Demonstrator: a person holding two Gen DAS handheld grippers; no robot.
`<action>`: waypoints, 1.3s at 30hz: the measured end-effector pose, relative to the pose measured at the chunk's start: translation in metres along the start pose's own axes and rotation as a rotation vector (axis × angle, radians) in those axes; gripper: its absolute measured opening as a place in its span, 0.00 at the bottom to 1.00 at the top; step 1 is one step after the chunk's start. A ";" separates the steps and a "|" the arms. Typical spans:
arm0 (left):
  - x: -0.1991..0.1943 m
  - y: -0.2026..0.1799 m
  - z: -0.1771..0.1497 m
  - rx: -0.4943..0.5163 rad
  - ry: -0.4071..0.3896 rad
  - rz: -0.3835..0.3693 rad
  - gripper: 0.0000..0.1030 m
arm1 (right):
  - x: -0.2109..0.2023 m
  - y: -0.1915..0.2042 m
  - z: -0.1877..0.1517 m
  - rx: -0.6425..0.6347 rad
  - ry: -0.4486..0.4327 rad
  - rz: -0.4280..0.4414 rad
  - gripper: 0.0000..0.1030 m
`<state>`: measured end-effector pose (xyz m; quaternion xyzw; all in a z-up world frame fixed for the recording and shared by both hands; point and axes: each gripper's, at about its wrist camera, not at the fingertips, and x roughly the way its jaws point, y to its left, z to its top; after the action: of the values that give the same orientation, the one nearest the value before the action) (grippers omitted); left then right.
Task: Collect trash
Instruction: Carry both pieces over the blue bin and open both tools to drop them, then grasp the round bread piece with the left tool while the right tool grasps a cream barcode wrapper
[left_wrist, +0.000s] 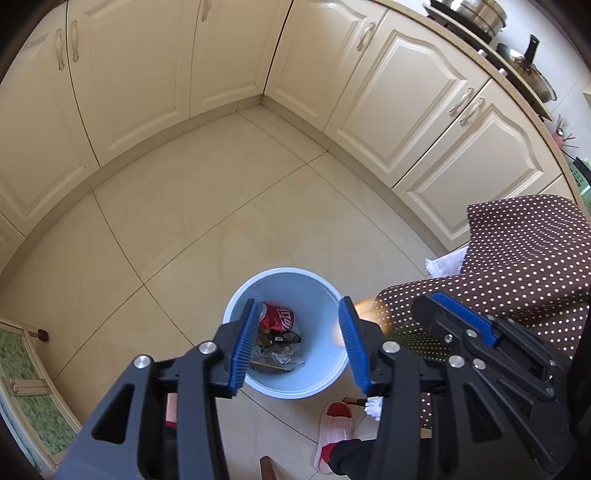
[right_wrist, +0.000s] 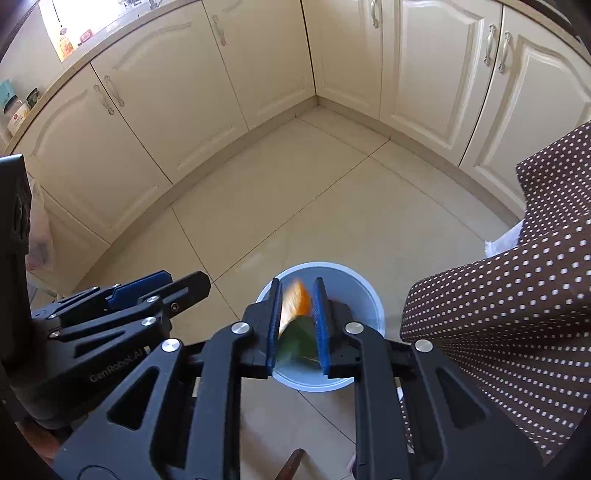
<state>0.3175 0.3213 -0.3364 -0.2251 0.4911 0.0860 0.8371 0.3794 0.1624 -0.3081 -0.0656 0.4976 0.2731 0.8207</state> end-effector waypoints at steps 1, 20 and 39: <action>-0.006 -0.003 0.000 0.007 -0.009 0.002 0.43 | -0.005 -0.001 0.000 0.001 -0.007 0.000 0.24; -0.165 -0.157 -0.028 0.240 -0.235 -0.116 0.49 | -0.219 -0.048 -0.034 0.063 -0.351 -0.085 0.26; -0.144 -0.393 -0.085 0.596 -0.108 -0.282 0.49 | -0.362 -0.245 -0.133 0.394 -0.535 -0.363 0.45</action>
<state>0.3225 -0.0541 -0.1330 -0.0310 0.4135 -0.1662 0.8947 0.2731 -0.2329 -0.1058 0.0800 0.2891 0.0299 0.9535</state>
